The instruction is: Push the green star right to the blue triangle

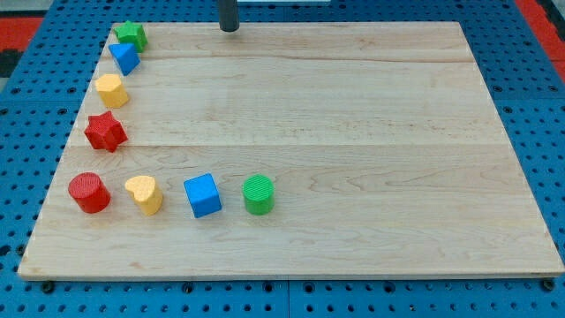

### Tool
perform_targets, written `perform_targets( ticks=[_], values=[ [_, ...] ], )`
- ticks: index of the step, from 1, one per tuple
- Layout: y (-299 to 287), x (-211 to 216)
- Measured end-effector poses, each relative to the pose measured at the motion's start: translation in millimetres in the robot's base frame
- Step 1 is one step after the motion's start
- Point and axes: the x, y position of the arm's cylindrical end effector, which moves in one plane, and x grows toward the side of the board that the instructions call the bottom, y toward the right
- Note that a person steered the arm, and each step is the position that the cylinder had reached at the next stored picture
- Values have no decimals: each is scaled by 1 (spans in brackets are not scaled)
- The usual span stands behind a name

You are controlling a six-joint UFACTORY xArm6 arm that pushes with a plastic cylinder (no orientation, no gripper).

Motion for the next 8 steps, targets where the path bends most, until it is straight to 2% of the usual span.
perform_targets(
  ticks=[2,3,5,7,8],
  values=[
    [-15,-4],
    [-63,-5],
    [-94,-5],
    [-163,-5],
    [-216,-5]
  ],
)
